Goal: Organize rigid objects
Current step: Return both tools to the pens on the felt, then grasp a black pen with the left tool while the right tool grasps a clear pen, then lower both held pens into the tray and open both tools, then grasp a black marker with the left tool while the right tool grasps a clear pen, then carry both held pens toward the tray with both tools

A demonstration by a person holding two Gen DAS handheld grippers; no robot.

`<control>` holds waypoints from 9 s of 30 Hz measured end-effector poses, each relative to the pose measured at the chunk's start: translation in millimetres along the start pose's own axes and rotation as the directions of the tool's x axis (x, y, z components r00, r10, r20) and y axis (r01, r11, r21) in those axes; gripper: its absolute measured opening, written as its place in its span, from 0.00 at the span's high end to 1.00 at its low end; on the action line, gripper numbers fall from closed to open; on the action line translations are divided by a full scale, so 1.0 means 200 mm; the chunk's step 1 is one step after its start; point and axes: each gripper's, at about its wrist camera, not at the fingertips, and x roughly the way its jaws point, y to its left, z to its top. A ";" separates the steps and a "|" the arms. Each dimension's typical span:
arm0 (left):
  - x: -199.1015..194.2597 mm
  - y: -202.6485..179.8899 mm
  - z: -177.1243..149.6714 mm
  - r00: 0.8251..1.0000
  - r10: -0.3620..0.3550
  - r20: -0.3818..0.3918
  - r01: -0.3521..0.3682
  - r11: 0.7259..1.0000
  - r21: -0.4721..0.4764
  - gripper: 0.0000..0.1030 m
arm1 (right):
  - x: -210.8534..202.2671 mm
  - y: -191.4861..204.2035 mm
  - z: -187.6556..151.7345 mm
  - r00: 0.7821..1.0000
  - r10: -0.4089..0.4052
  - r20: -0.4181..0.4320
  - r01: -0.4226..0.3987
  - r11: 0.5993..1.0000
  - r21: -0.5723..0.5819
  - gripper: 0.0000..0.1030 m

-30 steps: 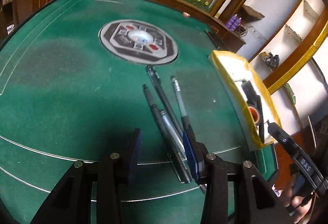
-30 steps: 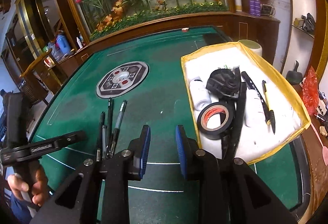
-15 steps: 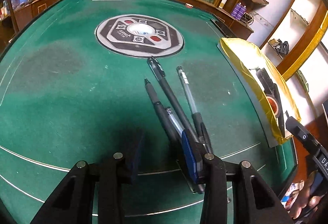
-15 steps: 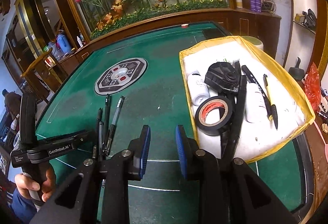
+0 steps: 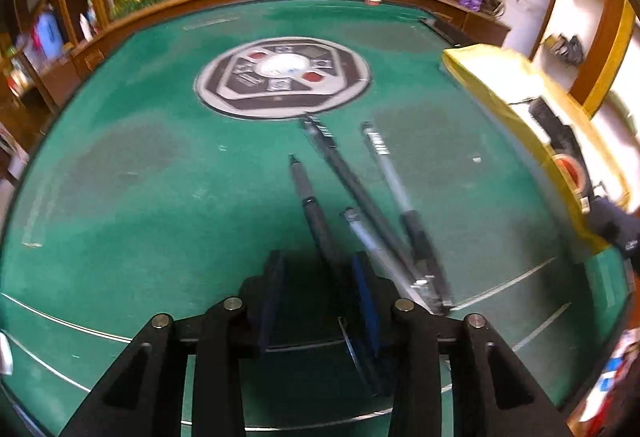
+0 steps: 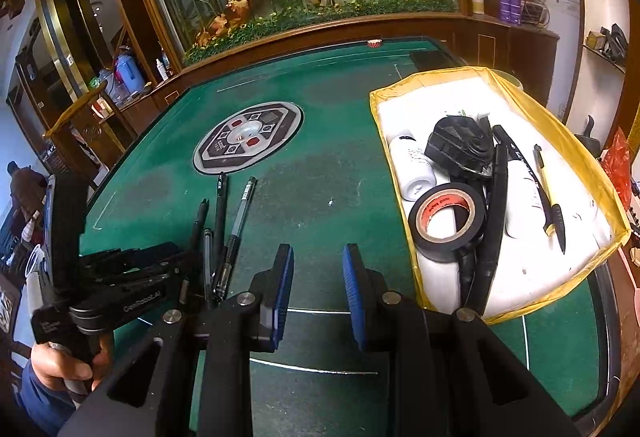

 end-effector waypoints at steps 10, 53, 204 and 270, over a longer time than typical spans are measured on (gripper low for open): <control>-0.02 0.21 -0.02 1.000 -0.008 0.015 0.009 1.000 -0.029 0.88 | 0.08 0.05 0.01 0.992 0.109 -0.067 -0.110 0.994 0.000 0.76; -0.05 0.33 -0.02 0.986 -0.152 0.064 0.159 0.980 -0.117 0.91 | 0.37 0.36 0.04 0.982 0.041 -0.185 -0.070 0.985 -0.155 0.91; 0.15 0.00 0.39 0.955 -0.296 0.024 0.297 0.953 -0.064 0.87 | 0.22 0.11 -0.15 0.971 0.098 -0.219 -0.113 0.992 -0.057 0.88; -0.18 -0.54 0.39 0.952 -0.280 0.121 0.267 0.957 0.116 0.87 | -0.22 -0.37 -0.08 0.994 0.074 0.075 -0.082 0.990 0.118 0.89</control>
